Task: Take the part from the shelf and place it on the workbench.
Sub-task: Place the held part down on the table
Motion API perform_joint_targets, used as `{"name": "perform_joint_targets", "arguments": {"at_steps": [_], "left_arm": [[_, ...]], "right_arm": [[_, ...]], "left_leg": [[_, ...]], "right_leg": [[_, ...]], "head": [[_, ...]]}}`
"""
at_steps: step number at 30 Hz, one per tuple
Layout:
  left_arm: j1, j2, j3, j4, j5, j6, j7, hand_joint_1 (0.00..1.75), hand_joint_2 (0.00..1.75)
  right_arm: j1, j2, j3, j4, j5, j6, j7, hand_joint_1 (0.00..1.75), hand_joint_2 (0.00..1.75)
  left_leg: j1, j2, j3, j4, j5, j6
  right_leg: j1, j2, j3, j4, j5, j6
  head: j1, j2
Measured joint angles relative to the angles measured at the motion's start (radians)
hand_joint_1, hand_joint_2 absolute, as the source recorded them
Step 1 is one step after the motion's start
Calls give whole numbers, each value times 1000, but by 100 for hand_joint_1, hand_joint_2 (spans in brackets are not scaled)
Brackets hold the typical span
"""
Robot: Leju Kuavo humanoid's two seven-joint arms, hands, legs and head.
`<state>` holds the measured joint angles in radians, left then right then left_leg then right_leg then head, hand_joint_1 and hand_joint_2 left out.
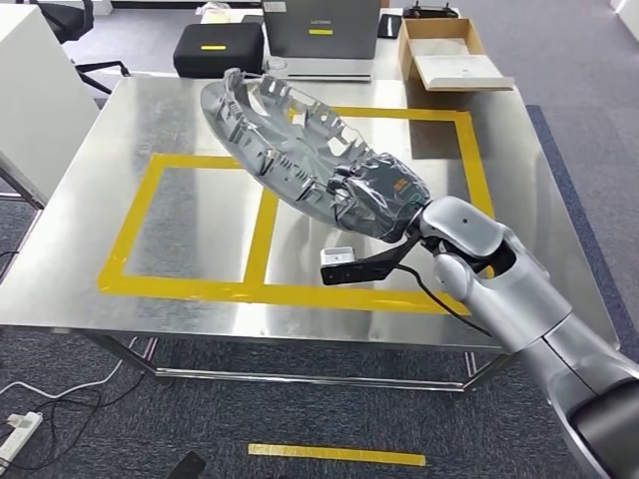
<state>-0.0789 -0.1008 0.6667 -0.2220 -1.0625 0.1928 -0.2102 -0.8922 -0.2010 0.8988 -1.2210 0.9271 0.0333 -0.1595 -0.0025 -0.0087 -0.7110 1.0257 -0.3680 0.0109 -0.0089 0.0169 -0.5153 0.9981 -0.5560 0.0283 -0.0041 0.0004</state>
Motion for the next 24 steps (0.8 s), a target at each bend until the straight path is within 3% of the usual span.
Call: {"name": "perform_joint_targets", "arguments": {"at_steps": [2, 3, 5, 7, 8, 9, 11, 12, 13, 17, 19, 21, 22, 23, 24], "left_arm": [[-3, -1, 0, 0, 0, 4, -4, 0, 175], [-5, -2, 0, 0, 0, 5, -7, 0, 175], [-6, -2, 2, 0, 1, 1, -21, 0, 175], [-6, -2, 3, 0, 3, -12, -40, 0, 175], [-4, -2, 4, 0, 6, -20, -51, 0, 175], [-3, -2, 6, 0, 8, -27, -62, 0, 175], [-1, -2, 9, 0, 12, -37, -80, 0, 175], [-2, -1, 11, 0, 13, -39, -86, 0, 175], [-2, 0, 12, 0, 13, -39, -90, 0, 175], [-1, 1, 17, 0, 14, -41, -94, 0, 175], [-2, 1, 17, 0, 14, -41, -94, 0, 175], [-2, 1, 18, 0, 17, -49, -96, 0, 175], [-2, 0, 19, 0, 21, -58, -99, 0, 175], [-1, 1, 21, 0, 26, -71, -104, 0, 175], [-2, 1, 24, 0, 31, -85, -111, 0, 175]], "right_arm": [[-9, 0, 3, 14, -3, 15, 6, 175, 175], [-14, 0, 6, 24, -5, 22, 9, 175, 175], [-18, 0, 14, 53, -8, 36, 15, 175, 175], [-14, -1, 26, 84, -9, 49, 19, 175, 175], [-11, -1, 31, 101, -11, 54, 20, 175, 175], [-9, -1, 35, 117, -13, 58, 21, 175, 175], [-10, -1, 41, 149, -20, 62, 21, 175, 175], [-12, -1, 44, 161, -23, 63, 21, 175, 175], [-15, 0, 46, 172, -25, 64, 21, 175, 175], [-18, 0, 53, 194, -25, 65, 19, 175, 175], [-21, 0, 54, 200, -25, 66, 21, 175, 175], [-23, 0, 57, 207, -28, 71, 21, 175, 175], [-24, 0, 59, 211, -30, 77, 21, 175, 175], [-24, 0, 61, 216, -34, 86, 21, 175, 175], [-24, 0, 64, 222, -38, 95, 20, 175, 175]], "left_leg": [[3, -1, 12, -10, -4, 9], [7, -1, 19, -17, -6, 13], [8, -1, 27, -21, -13, 20], [9, -2, 31, -20, -20, 22], [10, -3, 34, -18, -24, 21], [11, -4, 38, -16, -28, 19], [12, -8, 42, -7, -38, 11], [10, -10, 41, -3, -41, 6], [9, -10, 39, 0, -42, 1], [8, -9, 33, 13, -52, -16], [11, -5, 1, 91, -98, -26], [13, -1, -55, 223, -156, -32], [13, 0, -73, 269, -169, -34], [13, 0, -77, 281, -164, -33], [13, 0, -62, 253, -141, -31]], "right_leg": [[0, -3, -3, 14, -20, 8], [0, -4, -20, 48, -39, 10], [0, -6, -95, 175, -89, 10], [0, -6, -171, 278, -101, 14], [-1, -6, -186, 278, -77, 16], [-2, -7, -182, 239, -34, 19], [-3, -10, -140, 109, 53, 24], [-2, -11, -119, 57, 74, 21], [-2, -12, -106, 31, 79, 17], [-3, -12, -95, 19, 75, -10], [-6, -13, -89, 15, 77, -23], [-5, -13, -85, 16, 75, -29], [-4, -13, -83, 16, 74, -30], [-3, -13, -81, 16, 73, -31], [-3, -12, -79, 17, 71, -30]], "head": [[2, 0], [4, 0], [7, 0], [7, 0], [7, 0], [7, 0], [8, 0], [9, 0], [8, 0], [6, 0], [2, 0], [0, 0], [0, 0], [0, 0], [0, 0]]}}
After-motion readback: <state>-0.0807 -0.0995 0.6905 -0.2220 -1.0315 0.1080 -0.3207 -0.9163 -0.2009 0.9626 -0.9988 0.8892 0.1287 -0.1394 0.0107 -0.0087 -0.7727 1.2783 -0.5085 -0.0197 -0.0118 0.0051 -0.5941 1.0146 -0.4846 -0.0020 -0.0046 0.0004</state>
